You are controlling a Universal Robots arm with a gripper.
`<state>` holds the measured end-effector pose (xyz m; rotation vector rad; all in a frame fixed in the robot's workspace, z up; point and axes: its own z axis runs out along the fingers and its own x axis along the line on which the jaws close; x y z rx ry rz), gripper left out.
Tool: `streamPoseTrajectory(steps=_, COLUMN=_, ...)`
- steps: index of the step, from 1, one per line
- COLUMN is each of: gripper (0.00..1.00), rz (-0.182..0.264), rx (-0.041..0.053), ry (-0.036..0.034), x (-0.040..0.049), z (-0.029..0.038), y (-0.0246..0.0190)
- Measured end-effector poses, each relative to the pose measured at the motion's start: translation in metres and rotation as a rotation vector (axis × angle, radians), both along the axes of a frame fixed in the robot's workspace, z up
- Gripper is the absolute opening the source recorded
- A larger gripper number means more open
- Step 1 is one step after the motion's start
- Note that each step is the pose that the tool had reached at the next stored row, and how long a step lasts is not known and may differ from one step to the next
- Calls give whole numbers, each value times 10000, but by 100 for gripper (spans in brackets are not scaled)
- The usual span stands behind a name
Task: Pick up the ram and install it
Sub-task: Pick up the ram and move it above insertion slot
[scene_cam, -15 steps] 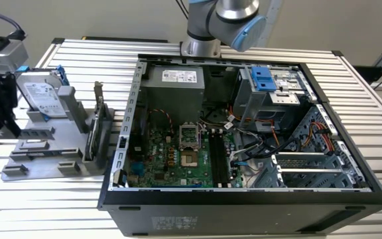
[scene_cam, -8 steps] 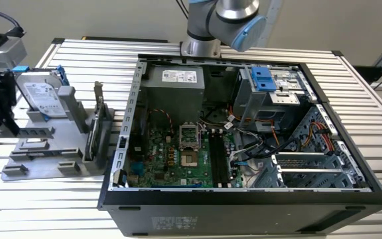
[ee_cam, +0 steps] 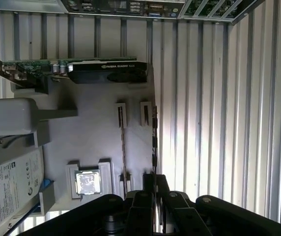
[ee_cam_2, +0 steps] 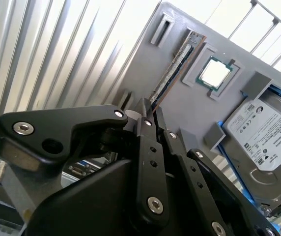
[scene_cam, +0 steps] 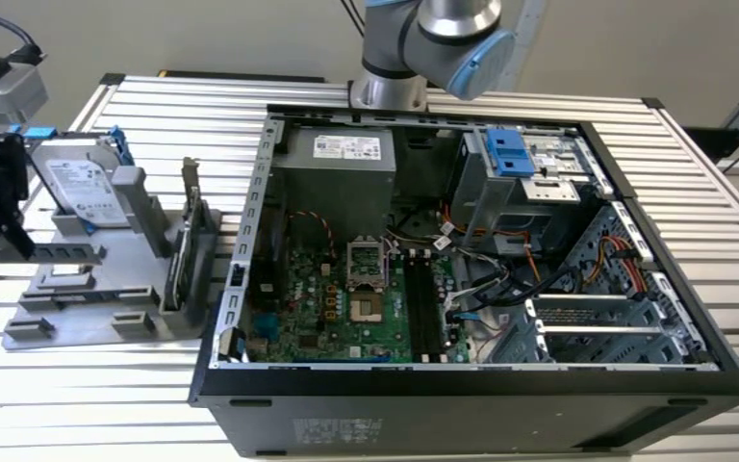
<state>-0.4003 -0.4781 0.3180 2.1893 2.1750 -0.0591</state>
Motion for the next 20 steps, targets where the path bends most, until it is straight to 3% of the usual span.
streamPoseTrajectory(steps=20, gripper=0, rz=-270, rx=0, ry=-1, x=0, z=141, y=0)
